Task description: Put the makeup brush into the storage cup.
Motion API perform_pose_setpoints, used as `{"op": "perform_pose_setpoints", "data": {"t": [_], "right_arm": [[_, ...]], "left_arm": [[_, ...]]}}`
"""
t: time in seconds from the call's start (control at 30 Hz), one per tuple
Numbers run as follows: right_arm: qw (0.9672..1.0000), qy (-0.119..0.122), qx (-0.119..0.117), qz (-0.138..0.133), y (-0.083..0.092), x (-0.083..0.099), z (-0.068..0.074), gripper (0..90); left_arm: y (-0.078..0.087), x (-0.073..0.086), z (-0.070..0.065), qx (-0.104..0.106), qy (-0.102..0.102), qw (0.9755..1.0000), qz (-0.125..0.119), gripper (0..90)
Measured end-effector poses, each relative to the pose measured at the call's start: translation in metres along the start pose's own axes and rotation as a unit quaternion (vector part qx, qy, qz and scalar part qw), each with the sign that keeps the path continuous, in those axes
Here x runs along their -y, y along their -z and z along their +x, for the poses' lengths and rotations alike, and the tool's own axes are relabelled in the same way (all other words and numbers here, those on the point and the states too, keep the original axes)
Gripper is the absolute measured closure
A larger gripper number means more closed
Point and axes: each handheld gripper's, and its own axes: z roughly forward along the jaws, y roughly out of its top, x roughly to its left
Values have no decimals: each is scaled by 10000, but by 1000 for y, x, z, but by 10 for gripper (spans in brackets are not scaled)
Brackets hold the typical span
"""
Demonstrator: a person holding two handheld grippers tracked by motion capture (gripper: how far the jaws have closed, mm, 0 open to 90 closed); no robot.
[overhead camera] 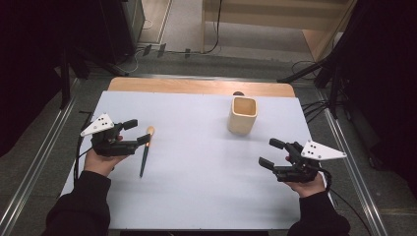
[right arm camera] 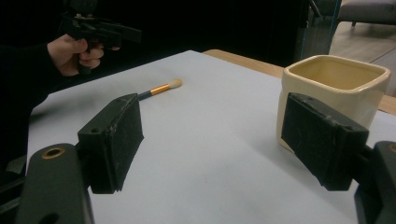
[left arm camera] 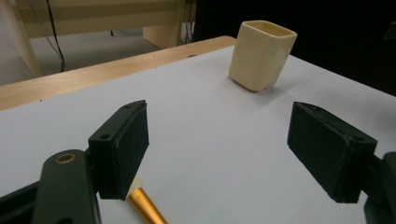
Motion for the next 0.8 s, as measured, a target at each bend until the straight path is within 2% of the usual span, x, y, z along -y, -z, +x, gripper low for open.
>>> {"op": "perform_pose_setpoints", "data": {"t": [0.2,0.3,0.5,0.57,0.6,0.67,0.7,0.73,0.77,0.8], "right_arm": [[10000,-5,-1,-10,0,0,0,218],[10000,4,-9,-8,0,0,0,219],[10000,9,-1,-21,1,0,0,219],[10000,1,-1,-20,1,-1,0,219],[10000,3,-2,-7,1,-1,0,219],[10000,3,-6,0,1,-1,1,219],[10000,3,-6,0,1,-1,1,219],[10000,10,-3,5,0,0,1,219],[10000,10,-3,5,0,0,1,219],[10000,19,-5,10,0,0,0,219]], "left_arm": [[-11,-5,0,-9,-82,9999,121,218],[-14,-7,0,-13,-82,9999,93,218],[-18,-9,4,-123,4,9993,354,218],[-18,-11,4,-159,-29,9987,480,218],[-18,-14,3,-208,-49,9976,664,218],[-18,-18,3,-333,-4,9956,871,219],[-18,-18,3,-333,-4,9956,871,219],[-18,-22,3,-372,36,9935,1073,219],[-18,-22,3,-372,36,9935,1073,219],[-19,-25,3,-447,96,9912,1245,219]]}}
